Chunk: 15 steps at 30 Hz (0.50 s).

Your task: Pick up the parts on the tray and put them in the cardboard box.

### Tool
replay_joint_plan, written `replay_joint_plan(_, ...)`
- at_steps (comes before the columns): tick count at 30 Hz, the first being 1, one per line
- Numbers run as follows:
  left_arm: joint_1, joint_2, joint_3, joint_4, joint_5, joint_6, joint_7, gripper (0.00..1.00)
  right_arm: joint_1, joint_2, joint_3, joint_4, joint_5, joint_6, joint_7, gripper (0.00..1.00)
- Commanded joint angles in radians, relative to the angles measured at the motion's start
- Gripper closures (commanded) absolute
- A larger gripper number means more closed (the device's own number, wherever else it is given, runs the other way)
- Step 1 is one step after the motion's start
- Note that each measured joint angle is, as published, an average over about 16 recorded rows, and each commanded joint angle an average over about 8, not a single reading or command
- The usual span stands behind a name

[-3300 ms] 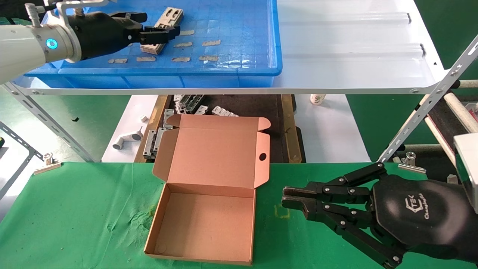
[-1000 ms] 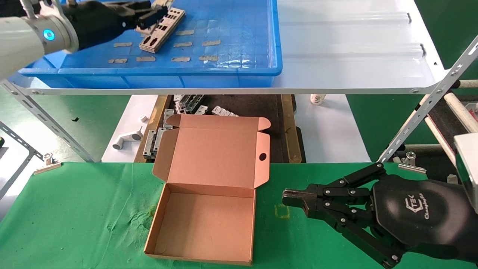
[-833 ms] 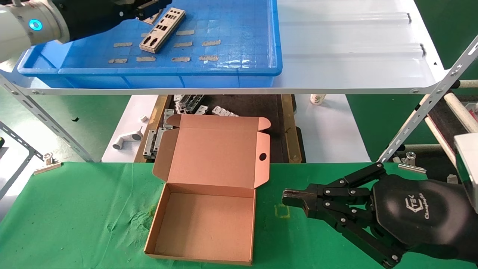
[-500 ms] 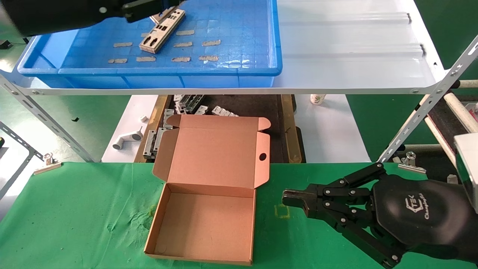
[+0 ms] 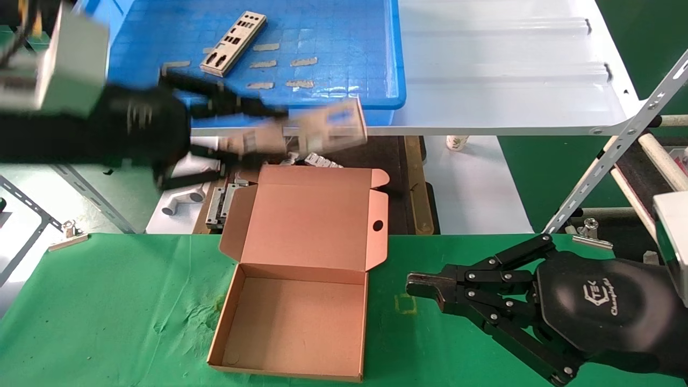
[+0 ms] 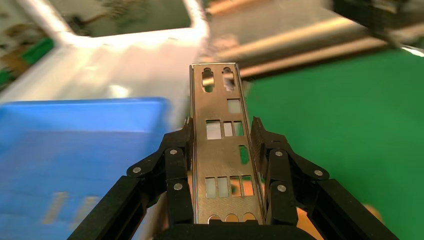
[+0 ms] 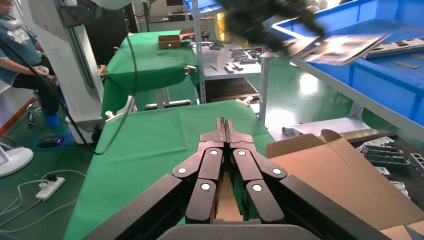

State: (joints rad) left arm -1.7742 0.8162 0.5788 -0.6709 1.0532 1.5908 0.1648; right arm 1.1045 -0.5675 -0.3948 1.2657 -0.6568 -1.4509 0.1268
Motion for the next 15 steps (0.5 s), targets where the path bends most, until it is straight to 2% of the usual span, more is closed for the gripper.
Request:
replay_joint_plan(1,0.053,-0.053,0.036,-0.122,-0.053,-0.004,-0.009,1.0,0.0,0.0,0.0,0.0,0.0,0.0,0.0,1.0)
replay_joint_plan(7,0.17,-0.094,0.101,-0.242,-0.022,-0.049,0.022,1.0,0.0,0.0,0.0,0.0,0.0,0.0,0.0,1.0)
replay_joint_plan(15,0.3,-0.042,0.186,-0.275,0.132,-0.154,0.112,1.0,0.0,0.0,0.0,0.0,0.0,0.0,0.0,1.0)
